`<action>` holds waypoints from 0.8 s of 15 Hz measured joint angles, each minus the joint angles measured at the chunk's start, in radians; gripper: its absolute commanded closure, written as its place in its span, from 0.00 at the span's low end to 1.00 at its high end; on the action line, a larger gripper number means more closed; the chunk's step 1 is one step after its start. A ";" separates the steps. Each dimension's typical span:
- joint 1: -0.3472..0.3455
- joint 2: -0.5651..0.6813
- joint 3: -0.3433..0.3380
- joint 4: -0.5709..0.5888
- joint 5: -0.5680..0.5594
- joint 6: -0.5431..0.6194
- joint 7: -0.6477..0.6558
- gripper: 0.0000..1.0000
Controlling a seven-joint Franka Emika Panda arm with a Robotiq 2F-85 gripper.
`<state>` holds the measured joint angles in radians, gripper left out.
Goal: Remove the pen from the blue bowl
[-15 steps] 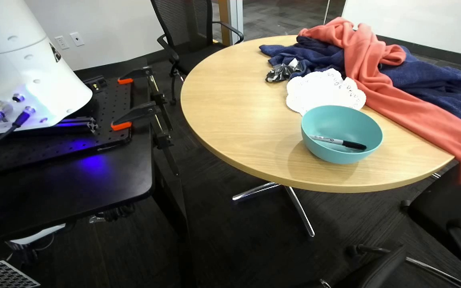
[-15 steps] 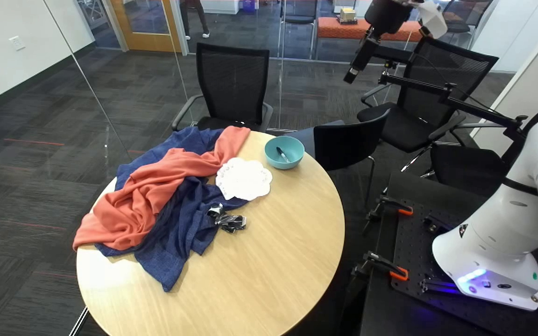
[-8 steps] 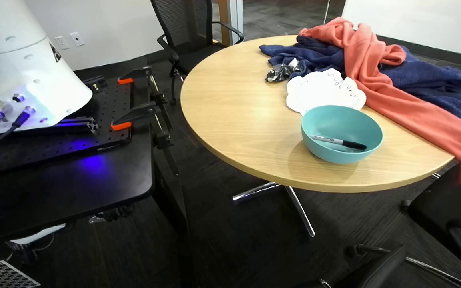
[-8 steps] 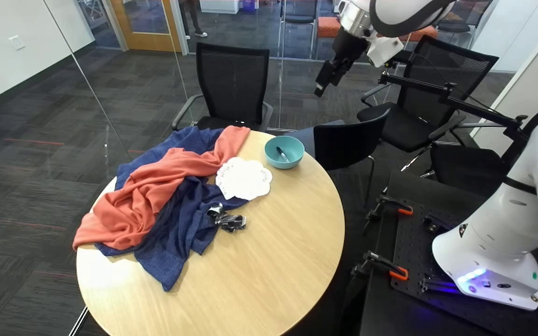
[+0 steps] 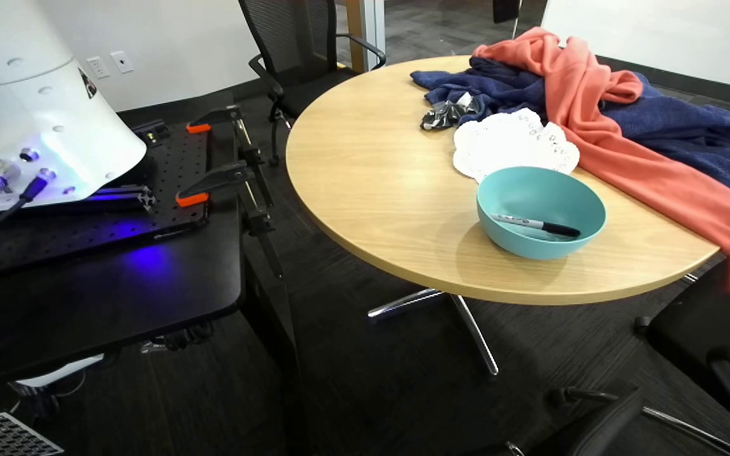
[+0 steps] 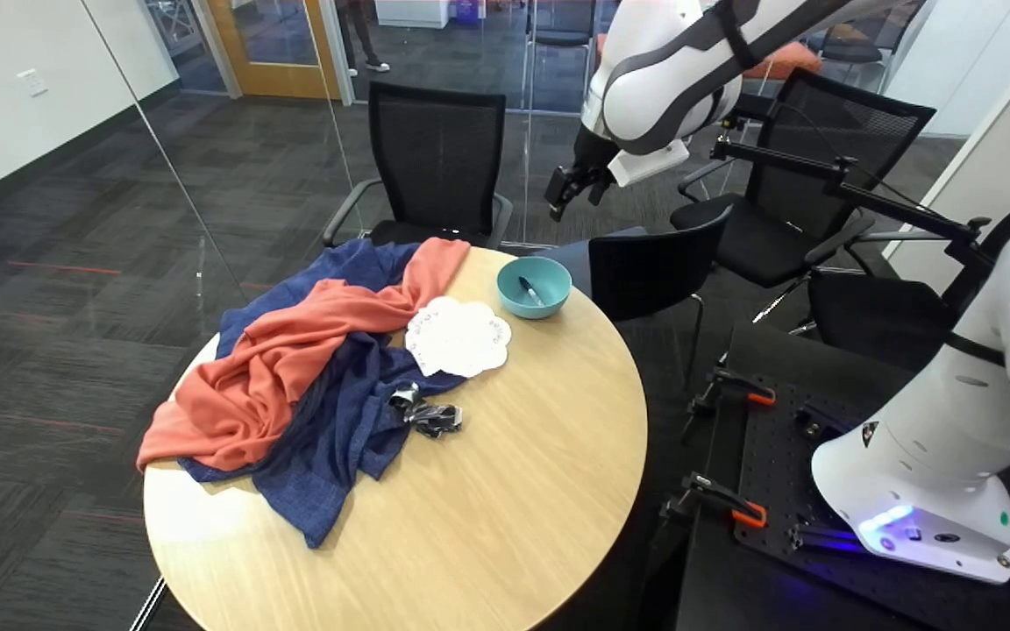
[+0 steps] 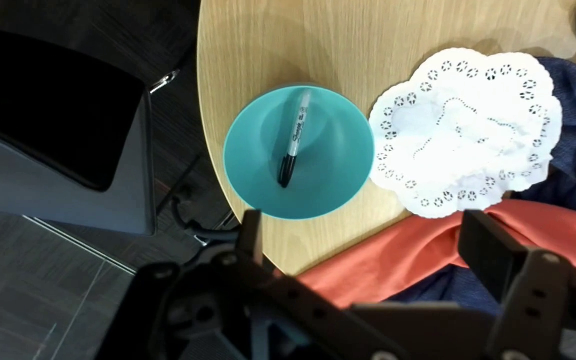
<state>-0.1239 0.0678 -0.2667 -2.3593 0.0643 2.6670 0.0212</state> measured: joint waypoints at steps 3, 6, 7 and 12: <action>-0.007 0.122 0.010 0.055 0.000 0.034 0.062 0.00; -0.022 0.225 0.027 0.109 0.026 0.048 0.071 0.00; -0.030 0.255 0.035 0.126 0.042 0.054 0.070 0.00; -0.085 0.370 0.097 0.186 0.106 0.098 0.063 0.00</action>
<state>-0.2088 0.4383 -0.1694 -2.1737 0.1706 2.7648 0.0838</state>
